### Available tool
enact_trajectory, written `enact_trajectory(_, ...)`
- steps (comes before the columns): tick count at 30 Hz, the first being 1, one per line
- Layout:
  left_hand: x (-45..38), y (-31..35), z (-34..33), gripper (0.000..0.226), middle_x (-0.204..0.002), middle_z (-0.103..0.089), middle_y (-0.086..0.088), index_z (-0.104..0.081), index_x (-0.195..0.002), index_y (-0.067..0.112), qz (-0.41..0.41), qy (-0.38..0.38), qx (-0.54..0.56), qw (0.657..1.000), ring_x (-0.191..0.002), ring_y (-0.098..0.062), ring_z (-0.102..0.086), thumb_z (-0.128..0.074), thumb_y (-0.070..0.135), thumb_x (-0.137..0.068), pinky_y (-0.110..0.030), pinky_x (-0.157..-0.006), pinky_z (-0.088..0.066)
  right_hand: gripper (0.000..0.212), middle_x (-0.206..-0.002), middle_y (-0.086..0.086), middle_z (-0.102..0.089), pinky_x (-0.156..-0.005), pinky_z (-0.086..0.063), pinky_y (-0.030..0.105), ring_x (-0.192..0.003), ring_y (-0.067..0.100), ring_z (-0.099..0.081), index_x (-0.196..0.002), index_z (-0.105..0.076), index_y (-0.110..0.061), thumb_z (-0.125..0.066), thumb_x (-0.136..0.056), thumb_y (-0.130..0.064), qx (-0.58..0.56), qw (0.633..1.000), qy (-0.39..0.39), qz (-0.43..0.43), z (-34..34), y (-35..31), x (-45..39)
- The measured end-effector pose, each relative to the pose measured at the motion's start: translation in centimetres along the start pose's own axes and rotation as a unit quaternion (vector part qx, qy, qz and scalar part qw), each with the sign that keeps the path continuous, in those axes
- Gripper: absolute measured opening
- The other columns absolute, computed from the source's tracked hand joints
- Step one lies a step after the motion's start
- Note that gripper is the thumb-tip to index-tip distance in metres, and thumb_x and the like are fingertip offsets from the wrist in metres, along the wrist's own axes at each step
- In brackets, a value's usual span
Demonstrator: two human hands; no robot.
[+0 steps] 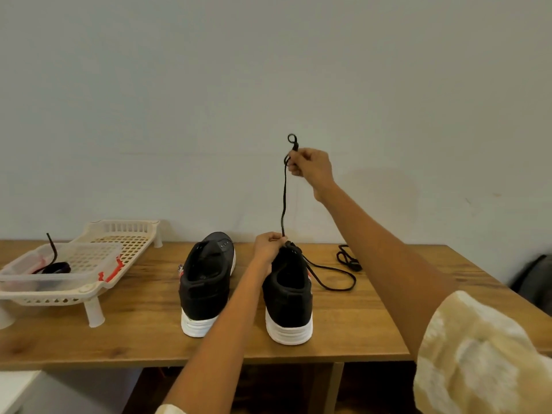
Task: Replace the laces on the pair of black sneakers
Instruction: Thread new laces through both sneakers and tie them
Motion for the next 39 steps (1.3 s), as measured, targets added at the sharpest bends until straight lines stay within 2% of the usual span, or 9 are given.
enact_trajectory(4, -0.1, -0.2, 0.7, 0.014, -0.081, -0.057, -0.009, -0.053, -0.088, 0.006, 0.058, 0.022, 0.170, 0.984, -0.074, -0.020, -0.059, -0.045, 0.010, -0.100, -0.031, -0.073, -0.053, 0.017, -0.089, 0.019, -0.070, -0.066, -0.056, 0.026, -0.061, 0.014, -0.060, -0.100, -0.069, 0.003, -0.063, -0.089, -0.008, 0.309, 0.934, -0.161, -0.079, 0.5, 5.0, 3.0)
enact_trajectory(8, -0.5, -0.3, 1.5, 0.032, -0.094, -0.054, -0.013, -0.038, -0.133, 0.000, 0.079, 0.038, 0.320, 0.944, -0.119, -0.038, -0.052, -0.035, 0.010, -0.103, -0.046, -0.096, -0.042, 0.025, -0.087, 0.017, -0.069, -0.052, -0.052, 0.017, -0.057, 0.012, -0.059, -0.106, -0.067, 0.002, -0.064, -0.090, -0.017, 0.412, 0.854, -0.275, -0.159, 0.2, 9.3, 6.4)
enact_trajectory(12, -0.2, -0.1, 1.7, 0.041, -0.108, -0.051, -0.017, -0.028, -0.142, 0.003, 0.086, 0.051, 0.373, 0.922, -0.127, -0.041, -0.045, -0.035, 0.008, -0.102, -0.051, -0.097, -0.040, 0.033, -0.075, 0.009, -0.063, -0.058, -0.052, 0.024, -0.062, 0.016, -0.061, -0.088, -0.061, -0.001, -0.065, -0.089, -0.034, 0.397, 0.856, -0.235, -0.234, 0.8, 11.2, 7.5)
enact_trajectory(16, -0.4, -0.3, 2.2, 0.042, -0.116, -0.049, -0.016, -0.029, -0.144, 0.003, 0.095, 0.076, 0.421, 0.899, -0.131, -0.038, -0.041, -0.034, 0.004, -0.102, -0.052, -0.107, -0.035, 0.009, -0.075, 0.009, -0.062, -0.061, -0.054, 0.025, -0.062, 0.015, -0.060, -0.092, -0.064, 0.004, -0.064, -0.088, -0.005, 0.291, 0.878, -0.230, -0.302, 1.9, 12.0, 8.1)
enact_trajectory(21, -0.3, -0.4, 2.3, 0.036, -0.091, -0.051, -0.012, -0.039, -0.137, 0.000, 0.088, 0.097, 0.429, 0.894, -0.108, -0.033, -0.055, -0.038, 0.003, -0.100, -0.049, -0.096, -0.043, 0.003, -0.079, 0.010, -0.065, -0.070, -0.056, 0.026, -0.069, 0.017, -0.063, -0.085, -0.062, -0.006, -0.063, -0.089, -0.007, 0.316, 0.916, -0.131, -0.210, 3.3, 11.7, 7.5)
enact_trajectory(24, 0.4, 0.7, 1.8, 0.022, -0.085, -0.052, -0.010, -0.047, -0.122, 0.002, 0.042, 0.056, 0.355, 0.932, -0.079, -0.024, -0.057, -0.040, 0.007, -0.101, -0.044, -0.084, -0.051, 0.013, -0.090, 0.017, -0.070, -0.083, -0.057, 0.037, -0.078, 0.022, -0.066, -0.096, -0.068, 0.001, -0.064, -0.088, -0.009, 0.324, 0.928, -0.051, -0.177, 4.2, 12.0, 6.8)
enact_trajectory(28, 1.9, 5.0, 0.0, 0.005, -0.087, -0.061, -0.009, -0.058, -0.097, 0.006, -0.109, -0.005, 0.038, 0.993, -0.077, -0.022, -0.062, -0.055, 0.010, -0.094, -0.037, -0.077, -0.055, 0.030, -0.084, 0.023, -0.070, -0.082, -0.056, 0.042, -0.070, 0.024, -0.063, -0.092, -0.068, 0.012, -0.061, -0.093, -0.017, 0.292, 0.941, -0.014, -0.172, 5.4, 11.9, 6.5)
enact_trajectory(36, 4.7, 6.0, -4.3, 0.036, -0.117, -0.064, -0.008, -0.069, -0.103, 0.006, -0.237, -0.180, -0.334, 0.894, -0.109, -0.019, -0.056, -0.039, -0.009, -0.090, -0.025, -0.091, -0.042, 0.024, -0.082, 0.009, -0.067, -0.082, -0.050, 0.035, -0.069, 0.010, -0.057, -0.108, -0.066, -0.004, -0.051, -0.096, -0.016, 0.243, 0.968, 0.031, -0.059, 6.4, 6.4, 3.5)
enact_trajectory(39, 3.7, 6.1, -2.1, 0.046, -0.117, -0.061, -0.006, -0.069, -0.102, 0.012, -0.221, -0.061, -0.367, 0.902, -0.105, -0.018, -0.057, -0.037, -0.014, -0.080, -0.027, -0.087, -0.045, 0.023, -0.079, 0.004, -0.065, -0.077, -0.047, 0.032, -0.069, 0.008, -0.055, -0.109, -0.068, -0.010, -0.050, -0.097, -0.018, 0.261, 0.964, -0.020, -0.038, 5.5, 5.4, 3.4)
Point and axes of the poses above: each hand's wrist, its own x-axis away from the middle knuckle, its own z-axis out of the back of the hand, y = z × x, the point moved 3 cm from there along -x, towards the middle knuckle
